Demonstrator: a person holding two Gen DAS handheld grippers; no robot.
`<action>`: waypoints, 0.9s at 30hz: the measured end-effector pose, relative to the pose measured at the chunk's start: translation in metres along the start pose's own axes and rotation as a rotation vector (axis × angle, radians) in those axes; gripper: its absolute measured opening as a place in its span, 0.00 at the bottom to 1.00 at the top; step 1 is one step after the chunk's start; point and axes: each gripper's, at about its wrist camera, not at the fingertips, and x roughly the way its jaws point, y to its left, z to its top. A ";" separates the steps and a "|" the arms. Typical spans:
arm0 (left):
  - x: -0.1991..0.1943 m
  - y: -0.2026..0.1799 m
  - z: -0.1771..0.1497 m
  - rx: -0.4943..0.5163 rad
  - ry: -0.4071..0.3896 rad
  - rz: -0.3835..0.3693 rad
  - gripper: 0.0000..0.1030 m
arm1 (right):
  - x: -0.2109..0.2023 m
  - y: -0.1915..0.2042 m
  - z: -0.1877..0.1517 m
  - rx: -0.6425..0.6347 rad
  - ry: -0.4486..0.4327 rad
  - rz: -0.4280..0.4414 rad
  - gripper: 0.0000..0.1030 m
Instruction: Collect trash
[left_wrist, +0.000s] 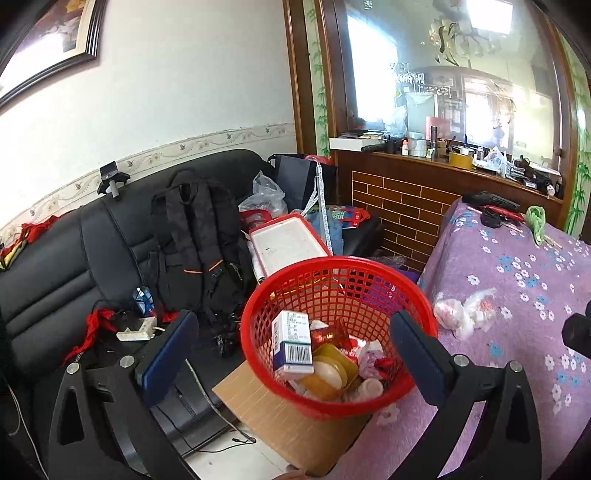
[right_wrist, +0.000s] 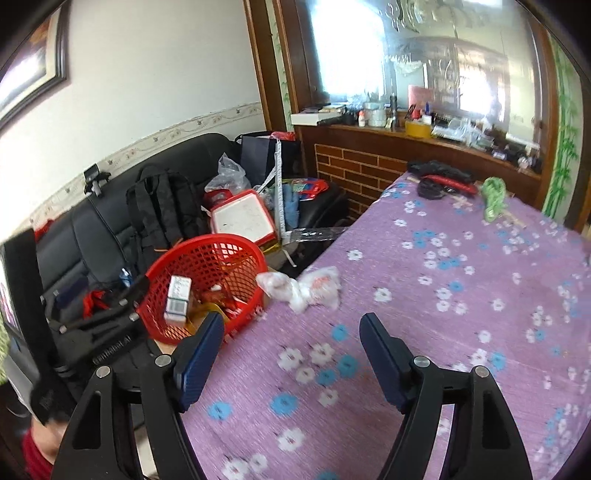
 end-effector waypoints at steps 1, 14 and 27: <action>-0.005 -0.001 -0.003 0.008 -0.011 0.011 1.00 | -0.004 0.000 -0.003 -0.009 -0.006 -0.011 0.79; -0.069 -0.026 -0.052 0.102 -0.085 0.082 1.00 | -0.068 -0.009 -0.068 -0.114 -0.083 -0.176 0.92; -0.110 -0.053 -0.081 0.097 -0.113 -0.016 1.00 | -0.113 -0.031 -0.115 -0.051 -0.105 -0.260 0.94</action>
